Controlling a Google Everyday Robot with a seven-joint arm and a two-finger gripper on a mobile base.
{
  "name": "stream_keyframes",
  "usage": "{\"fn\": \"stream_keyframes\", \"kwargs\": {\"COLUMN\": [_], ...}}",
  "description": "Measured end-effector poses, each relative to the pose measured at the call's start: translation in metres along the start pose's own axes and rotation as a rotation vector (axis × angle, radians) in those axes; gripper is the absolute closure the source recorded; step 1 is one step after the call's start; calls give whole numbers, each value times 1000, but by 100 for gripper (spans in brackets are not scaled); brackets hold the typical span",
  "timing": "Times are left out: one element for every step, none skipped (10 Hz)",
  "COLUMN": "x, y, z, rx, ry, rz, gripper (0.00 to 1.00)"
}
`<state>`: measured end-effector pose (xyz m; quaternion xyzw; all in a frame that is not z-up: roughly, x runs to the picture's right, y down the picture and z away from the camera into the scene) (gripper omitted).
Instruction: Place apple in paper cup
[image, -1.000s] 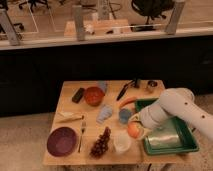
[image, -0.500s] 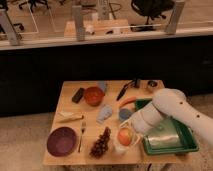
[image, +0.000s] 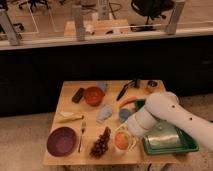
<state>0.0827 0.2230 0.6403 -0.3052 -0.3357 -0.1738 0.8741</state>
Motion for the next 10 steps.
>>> {"fn": "stream_keyframes", "kwargs": {"x": [1,3,5,6,6,6,6,6,6,6], "y": [0,-1,-1,-2,-3,-3,-3,-3,-3,-3], "z": [0,1,1,1,2,2,2,2,2,2], "rx": [1,2,1,-3,-6,-6,-6,-6,-6,-6], "ry": [2,5,9,12,12,12,12,12,12,12], "rz": [4,11,17,21,20,20,20,20,20,20], "gripper": [37,31,31,31,31,31,31,31,31,31]}}
